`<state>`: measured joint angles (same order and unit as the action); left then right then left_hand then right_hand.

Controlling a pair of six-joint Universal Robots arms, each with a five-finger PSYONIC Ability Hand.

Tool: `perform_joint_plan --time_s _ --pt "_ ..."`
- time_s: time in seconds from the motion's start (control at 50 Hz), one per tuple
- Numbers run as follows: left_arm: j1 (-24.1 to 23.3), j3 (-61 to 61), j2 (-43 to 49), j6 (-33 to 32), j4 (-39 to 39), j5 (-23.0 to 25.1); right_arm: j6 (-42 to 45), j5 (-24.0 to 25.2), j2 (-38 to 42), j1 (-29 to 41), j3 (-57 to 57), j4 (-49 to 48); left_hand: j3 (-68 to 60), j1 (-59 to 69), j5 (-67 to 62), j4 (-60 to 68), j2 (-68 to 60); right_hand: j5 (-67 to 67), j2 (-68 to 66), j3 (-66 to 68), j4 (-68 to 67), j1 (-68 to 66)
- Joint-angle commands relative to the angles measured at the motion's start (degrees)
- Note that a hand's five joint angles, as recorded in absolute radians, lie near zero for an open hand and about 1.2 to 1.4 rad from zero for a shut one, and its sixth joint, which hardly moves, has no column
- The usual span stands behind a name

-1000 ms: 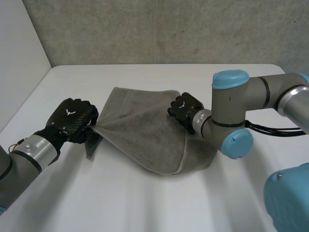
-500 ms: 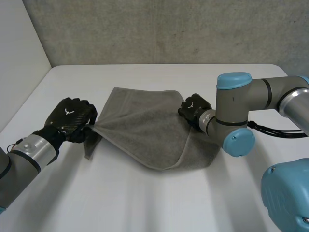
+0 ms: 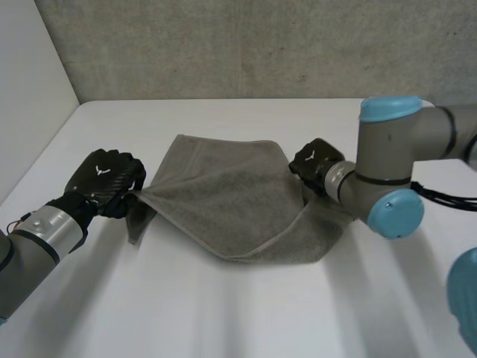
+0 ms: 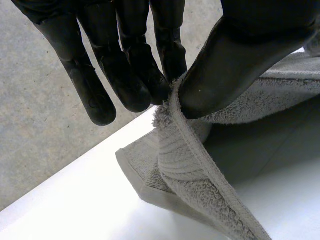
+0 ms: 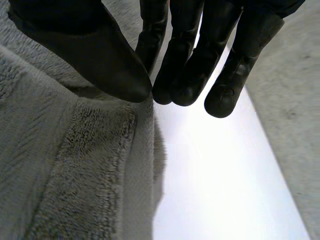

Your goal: Fold the towel.

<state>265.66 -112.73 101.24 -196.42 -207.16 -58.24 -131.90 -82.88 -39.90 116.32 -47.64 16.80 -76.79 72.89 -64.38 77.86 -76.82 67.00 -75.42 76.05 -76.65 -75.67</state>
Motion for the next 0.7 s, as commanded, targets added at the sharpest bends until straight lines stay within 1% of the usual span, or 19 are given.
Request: perform_joint_plan --time_s 0.02,0.04,0.1,0.14,0.22,0.24,0.26,0.28,0.3,0.44,0.52,0.7 --pt "0.82 0.58 -0.34 0.07 0.0 -0.12 -2.38 0.79 -9.74 -1.97 -5.09 -0.1 -3.21 7.11 -5.62 2.14 -3.18 3.0 -4.58 3.95 -3.35 -4.33" --pt "0.83 0.58 -0.34 0.07 0.0 -0.12 -3.44 1.23 -11.59 -2.41 -5.97 -0.1 -3.21 7.11 -5.62 2.14 -3.18 3.0 -4.58 3.95 -3.35 -4.33" --pt "0.83 0.58 -1.04 0.07 0.0 -0.12 -4.59 1.85 -13.36 -3.03 -6.94 -0.1 -3.21 7.11 -5.62 2.14 -3.18 3.0 -4.58 3.95 -3.35 -4.33" --pt "0.83 0.49 -1.4 0.07 0.0 -0.12 -6.08 3.16 -16.6 -4.43 -9.39 -0.18 -3.21 7.11 -5.62 2.14 -3.18 3.0 -4.58 3.95 -3.35 -4.33" --pt "0.83 0.06 -1.66 0.07 0.0 -0.12 -6.0 3.96 -17.41 -5.05 -12.22 -0.45 -3.21 7.11 -5.62 2.14 -3.18 3.0 -4.58 3.95 -3.35 -4.33" --pt "0.83 -0.12 -1.58 0.07 0.0 -0.03 -5.56 3.87 -17.32 -5.05 -13.52 -0.62 -3.21 7.11 -5.62 2.14 -3.18 -6.1 4.52 -5.15 5.75 4.77" --pt "0.83 -0.12 -1.57 0.07 0.0 -0.03 -5.56 3.87 -17.32 -5.05 -13.54 -0.62 -3.21 7.11 -5.62 2.14 -3.18 -6.2 4.61 -5.24 5.84 4.86" --pt "0.83 -0.21 -1.57 0.07 0.0 -0.03 -5.47 3.87 -17.15 -5.14 -14.75 -0.71 -3.21 7.11 -5.62 2.14 -3.18 -23.85 22.26 -22.89 23.49 22.51" --pt "0.83 -0.21 -1.57 0.07 0.0 -0.03 -5.29 3.96 -16.71 -5.22 -15.72 -0.89 -3.21 7.11 -5.62 2.14 -3.18 -36.85 35.26 -35.89 36.49 35.51" --pt "0.74 -0.39 -1.4 0.07 0.0 -0.03 -1.79 3.78 -12.85 -5.23 -18.54 -0.98 -3.21 7.11 -5.62 2.14 -3.18 -43.19 41.61 -42.23 42.84 41.85" --pt "0.74 -0.39 -1.14 0.07 0.0 -0.03 -0.81 3.78 -11.61 -5.23 -19.42 -2.99 -3.21 7.11 -5.62 2.14 -3.18 -43.04 41.45 -42.08 42.68 41.7" --pt "0.74 -0.39 -0.87 0.07 0.0 -0.03 -0.63 3.78 -11.69 -4.61 -19.25 -4.84 -3.21 7.11 -5.62 2.14 -3.18 -42.36 40.78 -41.4 42.01 41.02"
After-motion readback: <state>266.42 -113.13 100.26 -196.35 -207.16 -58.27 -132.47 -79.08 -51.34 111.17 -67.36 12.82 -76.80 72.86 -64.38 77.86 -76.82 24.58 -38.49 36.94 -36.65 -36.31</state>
